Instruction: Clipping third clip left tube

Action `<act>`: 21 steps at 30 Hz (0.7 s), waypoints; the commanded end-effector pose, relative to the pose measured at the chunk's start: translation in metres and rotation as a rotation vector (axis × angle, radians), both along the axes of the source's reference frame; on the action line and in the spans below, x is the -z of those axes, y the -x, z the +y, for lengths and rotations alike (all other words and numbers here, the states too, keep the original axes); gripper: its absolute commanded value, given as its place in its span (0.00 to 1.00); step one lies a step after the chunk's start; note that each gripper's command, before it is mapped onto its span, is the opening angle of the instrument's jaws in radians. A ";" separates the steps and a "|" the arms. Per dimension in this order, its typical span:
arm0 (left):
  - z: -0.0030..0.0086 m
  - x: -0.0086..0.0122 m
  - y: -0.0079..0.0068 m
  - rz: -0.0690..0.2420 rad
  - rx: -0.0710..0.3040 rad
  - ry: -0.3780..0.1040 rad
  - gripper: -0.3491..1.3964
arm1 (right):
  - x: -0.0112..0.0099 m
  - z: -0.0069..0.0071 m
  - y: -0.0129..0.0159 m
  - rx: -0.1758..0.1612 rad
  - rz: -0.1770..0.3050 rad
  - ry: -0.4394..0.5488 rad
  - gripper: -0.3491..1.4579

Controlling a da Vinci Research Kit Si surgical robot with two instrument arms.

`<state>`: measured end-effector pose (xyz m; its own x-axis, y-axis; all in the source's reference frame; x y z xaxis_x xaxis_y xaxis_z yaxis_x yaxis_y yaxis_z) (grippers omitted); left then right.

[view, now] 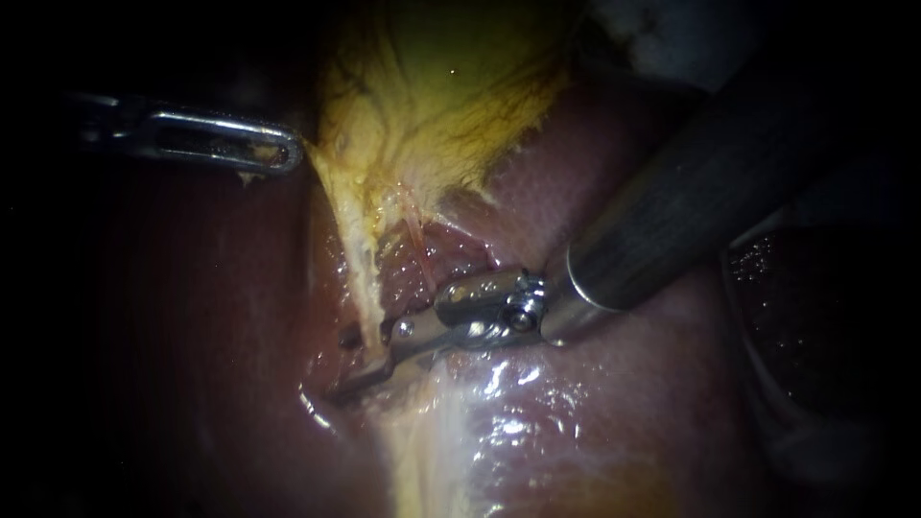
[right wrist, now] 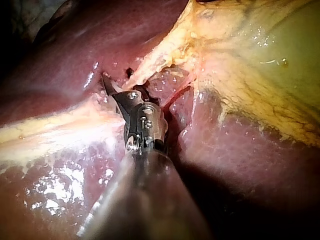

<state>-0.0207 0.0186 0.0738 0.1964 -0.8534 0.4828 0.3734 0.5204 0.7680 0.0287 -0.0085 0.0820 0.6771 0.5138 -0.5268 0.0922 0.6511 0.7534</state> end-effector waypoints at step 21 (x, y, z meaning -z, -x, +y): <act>0.0000 0.0000 0.0000 0.000 0.000 0.000 0.00 | -0.0006 0.0020 0.0018 -0.110 0.009 0.034 0.53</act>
<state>-0.0207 0.0186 0.0738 0.1963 -0.8533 0.4830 0.3732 0.5205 0.7680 0.0267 -0.0064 0.0825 0.6116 0.5682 -0.5506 0.0247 0.6818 0.7311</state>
